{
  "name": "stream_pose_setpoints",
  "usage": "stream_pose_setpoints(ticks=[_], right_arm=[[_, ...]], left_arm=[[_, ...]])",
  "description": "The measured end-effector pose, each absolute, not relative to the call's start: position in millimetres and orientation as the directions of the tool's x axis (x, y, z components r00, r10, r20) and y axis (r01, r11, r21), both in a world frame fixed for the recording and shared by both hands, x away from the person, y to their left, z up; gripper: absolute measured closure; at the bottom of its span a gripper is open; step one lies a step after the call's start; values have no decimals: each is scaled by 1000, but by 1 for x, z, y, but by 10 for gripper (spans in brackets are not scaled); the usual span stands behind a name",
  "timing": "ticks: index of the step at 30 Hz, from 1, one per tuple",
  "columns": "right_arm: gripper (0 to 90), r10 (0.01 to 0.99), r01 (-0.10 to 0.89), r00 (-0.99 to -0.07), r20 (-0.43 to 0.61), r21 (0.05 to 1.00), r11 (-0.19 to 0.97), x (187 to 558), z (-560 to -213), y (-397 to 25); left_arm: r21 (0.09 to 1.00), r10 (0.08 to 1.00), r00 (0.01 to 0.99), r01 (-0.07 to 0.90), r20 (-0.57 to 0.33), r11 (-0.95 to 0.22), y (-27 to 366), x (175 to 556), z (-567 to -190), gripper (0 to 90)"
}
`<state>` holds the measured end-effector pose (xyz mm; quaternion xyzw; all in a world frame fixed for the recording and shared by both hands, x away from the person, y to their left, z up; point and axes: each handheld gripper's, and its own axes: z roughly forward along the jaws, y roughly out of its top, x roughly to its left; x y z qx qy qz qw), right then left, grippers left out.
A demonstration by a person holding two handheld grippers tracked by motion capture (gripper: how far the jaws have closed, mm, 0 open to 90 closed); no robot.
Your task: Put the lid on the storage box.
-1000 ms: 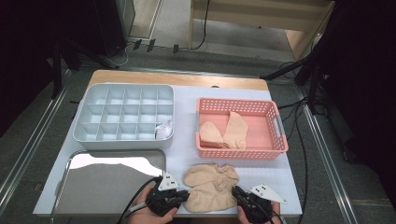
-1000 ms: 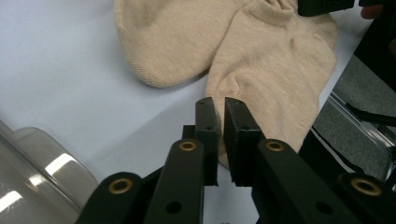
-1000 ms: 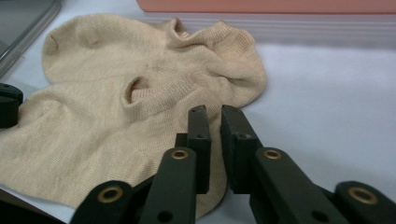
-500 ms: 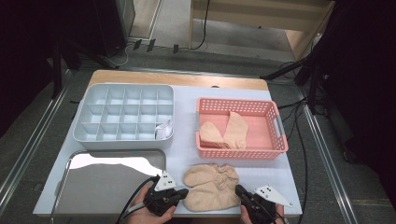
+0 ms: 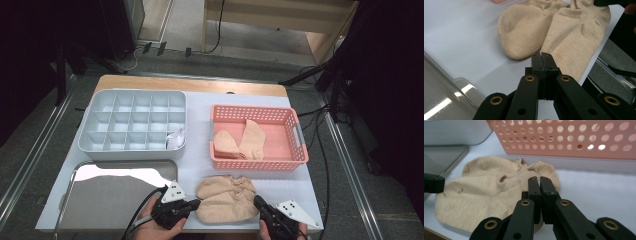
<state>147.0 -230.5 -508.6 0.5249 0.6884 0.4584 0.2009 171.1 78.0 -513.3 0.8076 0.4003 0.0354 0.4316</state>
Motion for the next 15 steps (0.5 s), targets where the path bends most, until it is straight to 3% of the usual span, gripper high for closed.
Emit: stream_pose_setpoints(ticks=[15], right_arm=[[884, 907, 505, -375, 190, 863, 28, 162, -502, -227]], left_arm=[[741, 687, 667, 609, -287, -283, 81, 186, -501, 900]])
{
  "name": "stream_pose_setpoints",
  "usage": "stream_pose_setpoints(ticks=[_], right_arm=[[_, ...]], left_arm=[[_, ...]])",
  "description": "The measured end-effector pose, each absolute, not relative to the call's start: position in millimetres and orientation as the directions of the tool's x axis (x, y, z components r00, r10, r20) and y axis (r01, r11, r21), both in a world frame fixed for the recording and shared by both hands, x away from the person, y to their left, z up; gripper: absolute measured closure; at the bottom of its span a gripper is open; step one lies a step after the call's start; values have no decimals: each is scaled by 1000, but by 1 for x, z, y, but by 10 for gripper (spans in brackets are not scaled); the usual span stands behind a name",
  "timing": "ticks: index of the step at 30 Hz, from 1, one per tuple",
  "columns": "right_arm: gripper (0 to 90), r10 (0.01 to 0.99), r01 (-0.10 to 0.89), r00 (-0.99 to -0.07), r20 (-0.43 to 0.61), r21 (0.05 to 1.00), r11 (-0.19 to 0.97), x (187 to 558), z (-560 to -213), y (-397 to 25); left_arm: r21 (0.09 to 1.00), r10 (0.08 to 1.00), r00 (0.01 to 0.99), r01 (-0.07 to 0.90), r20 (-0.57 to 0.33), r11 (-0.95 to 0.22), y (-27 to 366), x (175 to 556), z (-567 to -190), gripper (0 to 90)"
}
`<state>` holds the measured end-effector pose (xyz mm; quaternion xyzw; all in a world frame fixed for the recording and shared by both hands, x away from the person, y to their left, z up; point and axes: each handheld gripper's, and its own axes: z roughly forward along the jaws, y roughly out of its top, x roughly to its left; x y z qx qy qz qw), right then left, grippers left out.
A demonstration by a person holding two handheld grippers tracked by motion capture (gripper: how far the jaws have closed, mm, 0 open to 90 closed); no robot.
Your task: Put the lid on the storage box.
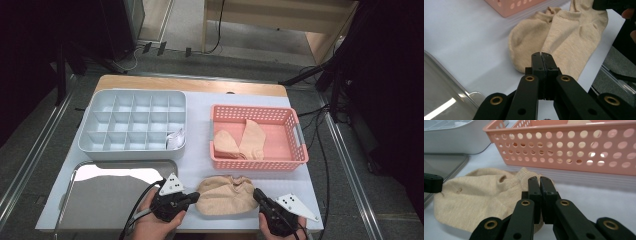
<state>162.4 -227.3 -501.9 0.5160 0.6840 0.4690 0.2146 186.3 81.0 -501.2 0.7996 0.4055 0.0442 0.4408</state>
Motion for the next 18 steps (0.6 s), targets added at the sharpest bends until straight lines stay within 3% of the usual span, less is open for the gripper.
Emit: stream_pose_setpoints(ticks=[18], right_arm=[[884, 903, 570, -379, 204, 820, 55, 196, -511, -224]], left_arm=[[719, 738, 615, 643, -279, -264, 82, 224, -501, 900]])
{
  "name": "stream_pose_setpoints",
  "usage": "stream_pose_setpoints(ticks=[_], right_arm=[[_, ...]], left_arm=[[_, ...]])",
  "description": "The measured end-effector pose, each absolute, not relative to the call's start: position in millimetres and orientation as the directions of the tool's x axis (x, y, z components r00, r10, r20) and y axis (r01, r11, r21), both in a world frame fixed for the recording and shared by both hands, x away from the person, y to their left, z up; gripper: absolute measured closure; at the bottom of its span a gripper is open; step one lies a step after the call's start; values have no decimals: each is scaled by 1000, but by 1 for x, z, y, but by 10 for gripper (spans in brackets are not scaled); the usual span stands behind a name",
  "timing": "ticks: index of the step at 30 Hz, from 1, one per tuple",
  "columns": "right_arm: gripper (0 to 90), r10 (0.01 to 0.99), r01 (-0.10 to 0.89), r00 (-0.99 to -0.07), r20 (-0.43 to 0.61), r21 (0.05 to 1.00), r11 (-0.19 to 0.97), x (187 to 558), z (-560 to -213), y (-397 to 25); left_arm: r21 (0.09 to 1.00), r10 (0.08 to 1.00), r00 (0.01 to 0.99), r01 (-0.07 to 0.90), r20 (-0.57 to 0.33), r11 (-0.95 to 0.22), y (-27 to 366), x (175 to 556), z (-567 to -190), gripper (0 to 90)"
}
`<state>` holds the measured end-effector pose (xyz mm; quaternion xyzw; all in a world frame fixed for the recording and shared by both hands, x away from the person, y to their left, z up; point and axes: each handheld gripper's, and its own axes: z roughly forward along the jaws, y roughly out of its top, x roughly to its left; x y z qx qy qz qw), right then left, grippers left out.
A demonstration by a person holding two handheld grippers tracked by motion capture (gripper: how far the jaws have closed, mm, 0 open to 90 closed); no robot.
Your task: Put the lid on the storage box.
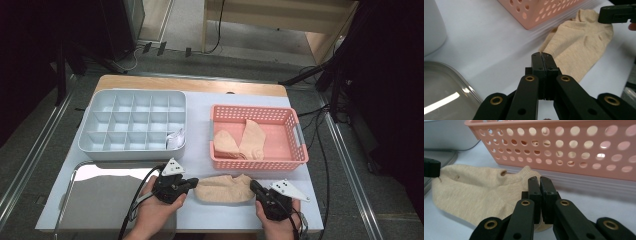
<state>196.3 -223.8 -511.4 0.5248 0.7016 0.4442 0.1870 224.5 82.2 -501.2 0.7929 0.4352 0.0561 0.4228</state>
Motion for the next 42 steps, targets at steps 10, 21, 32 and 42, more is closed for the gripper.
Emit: stream_pose_setpoints(ticks=[10, 21, 32, 42], right_arm=[[883, 893, 603, -366, 261, 798, 14, 208, -523, -232], [700, 857, 641, -355, 374, 765, -68, 212, -531, -245], [655, 857, 675, -311, 411, 730, -105, 207, -533, -245], [684, 866, 667, -317, 388, 740, -87, 205, -537, -239]], left_arm=[[691, 753, 598, 667, -273, -279, 72, 230, -506, 900], [696, 770, 582, 667, -263, -267, 70, 230, -510, 822], [693, 769, 534, 701, -351, -170, 77, 224, -511, 615], [657, 765, 546, 721, -342, -220, 64, 224, -518, 689]])
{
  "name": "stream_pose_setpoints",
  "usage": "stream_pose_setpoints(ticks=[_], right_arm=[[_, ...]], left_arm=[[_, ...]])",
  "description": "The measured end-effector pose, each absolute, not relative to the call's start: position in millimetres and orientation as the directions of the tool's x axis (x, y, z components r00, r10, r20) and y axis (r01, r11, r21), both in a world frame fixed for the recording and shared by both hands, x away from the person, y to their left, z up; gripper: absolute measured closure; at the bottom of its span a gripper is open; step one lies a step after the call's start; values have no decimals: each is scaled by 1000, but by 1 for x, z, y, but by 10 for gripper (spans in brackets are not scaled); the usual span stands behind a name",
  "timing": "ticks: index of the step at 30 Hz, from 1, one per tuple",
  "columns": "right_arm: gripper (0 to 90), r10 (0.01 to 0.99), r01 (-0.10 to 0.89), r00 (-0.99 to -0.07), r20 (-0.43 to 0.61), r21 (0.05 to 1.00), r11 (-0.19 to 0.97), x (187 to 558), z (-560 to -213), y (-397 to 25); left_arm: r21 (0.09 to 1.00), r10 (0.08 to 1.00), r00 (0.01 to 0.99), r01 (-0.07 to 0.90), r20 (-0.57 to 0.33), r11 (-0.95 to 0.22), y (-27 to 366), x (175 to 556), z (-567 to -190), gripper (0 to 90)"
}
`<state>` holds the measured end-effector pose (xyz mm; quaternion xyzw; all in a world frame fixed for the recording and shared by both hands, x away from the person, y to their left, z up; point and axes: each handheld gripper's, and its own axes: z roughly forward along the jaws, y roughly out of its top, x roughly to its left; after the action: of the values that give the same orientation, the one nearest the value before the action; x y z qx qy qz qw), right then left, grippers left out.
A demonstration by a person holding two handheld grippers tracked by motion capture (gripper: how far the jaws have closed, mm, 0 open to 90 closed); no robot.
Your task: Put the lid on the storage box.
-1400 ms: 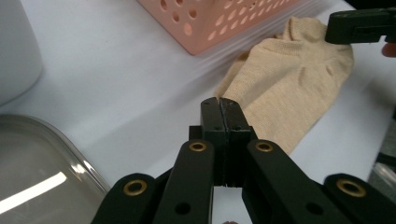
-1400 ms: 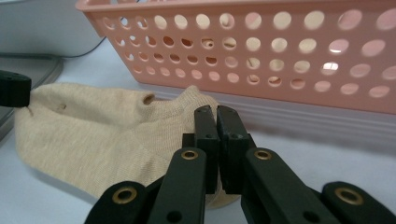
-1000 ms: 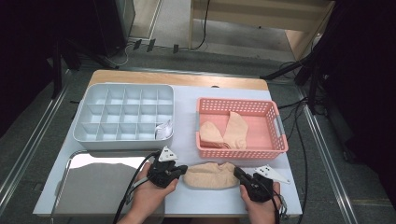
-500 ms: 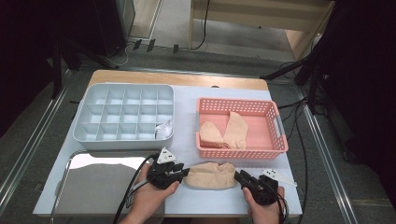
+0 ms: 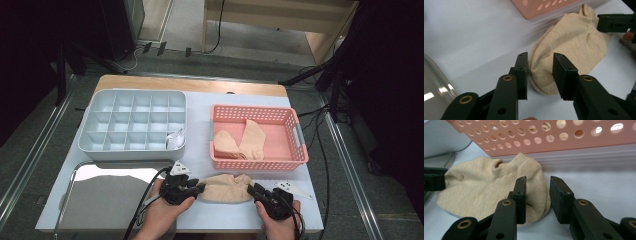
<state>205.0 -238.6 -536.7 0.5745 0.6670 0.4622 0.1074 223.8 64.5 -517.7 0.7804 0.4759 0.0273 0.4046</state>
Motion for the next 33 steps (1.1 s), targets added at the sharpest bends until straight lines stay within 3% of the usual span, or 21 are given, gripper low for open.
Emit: stream_pose_setpoints(ticks=[9, 33], right_arm=[[818, 874, 671, -303, 380, 736, -88, 202, -537, -232], [846, 850, 681, -310, 426, 724, -114, 171, -510, -250]], left_arm=[[642, 775, 559, 717, -295, -272, 61, 223, -520, 866], [671, 689, 628, 688, -362, -275, 66, 197, -501, 882]])
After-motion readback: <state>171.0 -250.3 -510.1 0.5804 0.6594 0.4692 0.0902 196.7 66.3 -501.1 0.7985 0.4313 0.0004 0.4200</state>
